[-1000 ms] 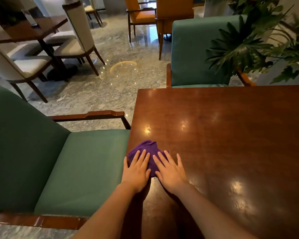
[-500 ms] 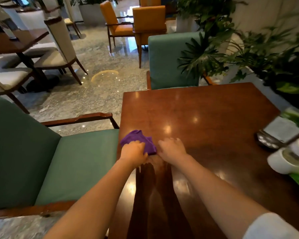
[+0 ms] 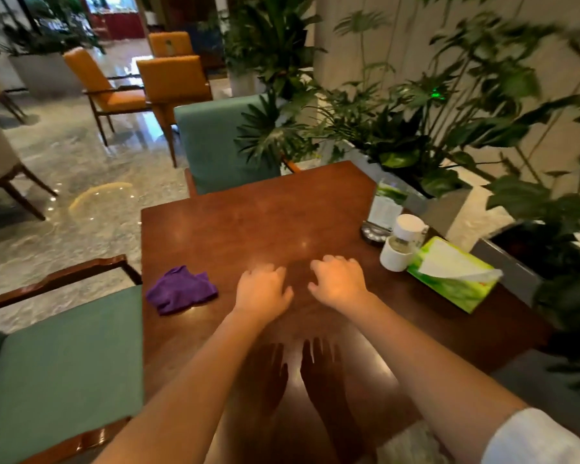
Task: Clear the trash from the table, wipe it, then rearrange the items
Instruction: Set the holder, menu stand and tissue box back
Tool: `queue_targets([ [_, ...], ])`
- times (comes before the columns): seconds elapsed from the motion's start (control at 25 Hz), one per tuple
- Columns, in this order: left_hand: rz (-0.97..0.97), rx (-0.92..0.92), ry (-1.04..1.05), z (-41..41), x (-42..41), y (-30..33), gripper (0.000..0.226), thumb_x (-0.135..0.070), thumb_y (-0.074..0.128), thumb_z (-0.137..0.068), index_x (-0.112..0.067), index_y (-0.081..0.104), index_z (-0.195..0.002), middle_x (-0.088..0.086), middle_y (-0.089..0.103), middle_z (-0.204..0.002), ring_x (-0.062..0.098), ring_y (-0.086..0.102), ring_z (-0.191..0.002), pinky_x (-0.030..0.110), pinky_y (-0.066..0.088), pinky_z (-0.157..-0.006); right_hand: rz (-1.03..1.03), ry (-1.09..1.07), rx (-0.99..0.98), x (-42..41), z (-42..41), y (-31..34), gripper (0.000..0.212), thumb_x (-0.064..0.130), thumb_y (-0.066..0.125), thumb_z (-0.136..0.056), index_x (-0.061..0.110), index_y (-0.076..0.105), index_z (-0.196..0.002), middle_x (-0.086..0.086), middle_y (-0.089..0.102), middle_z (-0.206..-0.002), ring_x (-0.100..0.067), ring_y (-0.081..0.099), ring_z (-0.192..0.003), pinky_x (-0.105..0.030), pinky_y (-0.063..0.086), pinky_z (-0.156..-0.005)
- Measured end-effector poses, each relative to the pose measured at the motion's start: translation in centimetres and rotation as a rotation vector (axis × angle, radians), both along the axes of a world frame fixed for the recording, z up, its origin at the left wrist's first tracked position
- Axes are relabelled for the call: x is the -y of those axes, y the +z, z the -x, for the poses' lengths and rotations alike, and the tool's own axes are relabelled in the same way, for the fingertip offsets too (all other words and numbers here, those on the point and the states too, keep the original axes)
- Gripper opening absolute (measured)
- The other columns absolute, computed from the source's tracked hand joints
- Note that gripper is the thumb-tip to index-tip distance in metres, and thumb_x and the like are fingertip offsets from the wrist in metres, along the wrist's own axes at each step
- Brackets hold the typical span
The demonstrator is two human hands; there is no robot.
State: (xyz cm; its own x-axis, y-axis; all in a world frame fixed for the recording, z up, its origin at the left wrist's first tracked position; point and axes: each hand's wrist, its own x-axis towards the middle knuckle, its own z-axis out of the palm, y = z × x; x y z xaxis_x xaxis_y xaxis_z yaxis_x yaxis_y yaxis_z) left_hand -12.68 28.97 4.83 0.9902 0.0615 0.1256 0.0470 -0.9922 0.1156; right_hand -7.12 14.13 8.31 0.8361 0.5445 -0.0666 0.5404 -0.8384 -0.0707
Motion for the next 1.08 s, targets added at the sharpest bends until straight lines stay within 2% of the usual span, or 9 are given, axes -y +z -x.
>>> queue_targets([
  [0.16,0.023,0.034,-0.01,-2.7,4.0,-1.1,0.04,-0.037,0.047,-0.09,-0.018,0.051,-0.124,0.005,0.058,-0.117,0.027,0.053,-0.11,0.039,0.039,-0.089,0.013,-0.076,0.0,6.0,-3.9,-0.7,0.032,0.038,0.05,-0.087,0.016,0.054,-0.111,-0.011,0.055,-0.117,-0.032,0.05,-0.111,-0.043,0.039,-0.088],
  [0.32,0.068,0.057,0.087,-6.0,8.1,-4.4,0.049,-0.038,0.047,-0.091,-0.018,0.044,-0.135,0.005,0.052,-0.132,0.025,0.046,-0.122,0.042,0.035,-0.099,0.033,-0.138,0.132,11.3,-10.1,-2.3,0.039,0.039,0.055,-0.084,0.016,0.052,-0.115,-0.012,0.052,-0.122,-0.032,0.048,-0.113,-0.043,0.04,-0.09],
  [0.48,0.066,0.031,0.207,-8.1,12.4,-8.2,0.053,-0.04,0.046,-0.092,-0.019,0.039,-0.139,0.003,0.047,-0.138,0.021,0.041,-0.128,0.041,0.03,-0.104,-0.008,-0.1,0.206,15.6,-16.3,-4.0,0.042,0.036,0.059,-0.081,0.015,0.053,-0.117,-0.014,0.05,-0.123,-0.033,0.045,-0.113,-0.044,0.038,-0.088],
  [0.6,0.113,-0.027,0.307,-9.2,14.6,-10.8,0.054,-0.039,0.044,-0.093,-0.02,0.034,-0.142,0.005,0.041,-0.145,0.022,0.034,-0.134,0.044,0.025,-0.109,-0.007,-0.067,0.248,17.6,-20.4,-5.2,0.043,0.037,0.055,-0.085,0.019,0.049,-0.123,-0.013,0.042,-0.135,-0.03,0.038,-0.122,-0.046,0.036,-0.093],
  [0.72,0.144,-0.115,0.385,-8.5,15.7,-13.8,0.059,-0.042,0.042,-0.094,-0.026,0.022,-0.147,0.006,0.024,-0.155,0.022,0.017,-0.143,0.048,0.015,-0.113,0.028,-0.06,0.157,18.9,-23.3,-6.1,0.05,0.038,0.054,-0.086,0.021,0.041,-0.131,-0.014,0.034,-0.143,-0.033,0.031,-0.129,-0.049,0.034,-0.097],
  [0.88,0.117,-0.231,0.458,-6.1,15.3,-17.0,0.066,-0.062,0.021,-0.09,-0.038,-0.004,-0.146,-0.002,-0.01,-0.157,0.017,-0.017,-0.142,0.055,-0.002,-0.112,0.032,-0.028,0.05,19.6,-25.2,-7.5,0.061,0.036,0.056,-0.085,0.025,0.029,-0.138,-0.014,0.035,-0.14,-0.038,0.048,-0.112,-0.046,0.042,-0.086],
  [0.96,0.13,-0.272,0.499,-5.3,14.6,-18.1,0.069,-0.069,0.013,-0.084,-0.042,-0.01,-0.144,-0.005,-0.017,-0.155,0.017,-0.022,-0.141,0.058,-0.008,-0.11,0.006,-0.009,0.002,19.5,-25.7,-8.1,0.067,0.038,0.058,-0.084,0.03,0.024,-0.141,-0.014,0.033,-0.138,-0.04,0.052,-0.106,-0.044,0.045,-0.082],
  [1.08,0.123,-0.311,0.547,-4.4,14.0,-19.3,0.071,-0.074,0.012,-0.081,-0.047,-0.014,-0.142,-0.008,-0.018,-0.154,0.015,-0.022,-0.141,0.061,-0.011,-0.108,-0.129,-0.018,-0.055,19.3,-26.1,-8.2,0.066,0.032,0.067,-0.079,0.032,0.034,-0.137,-0.013,0.038,-0.128,-0.04,0.054,-0.1,-0.043,0.048,-0.078],
])
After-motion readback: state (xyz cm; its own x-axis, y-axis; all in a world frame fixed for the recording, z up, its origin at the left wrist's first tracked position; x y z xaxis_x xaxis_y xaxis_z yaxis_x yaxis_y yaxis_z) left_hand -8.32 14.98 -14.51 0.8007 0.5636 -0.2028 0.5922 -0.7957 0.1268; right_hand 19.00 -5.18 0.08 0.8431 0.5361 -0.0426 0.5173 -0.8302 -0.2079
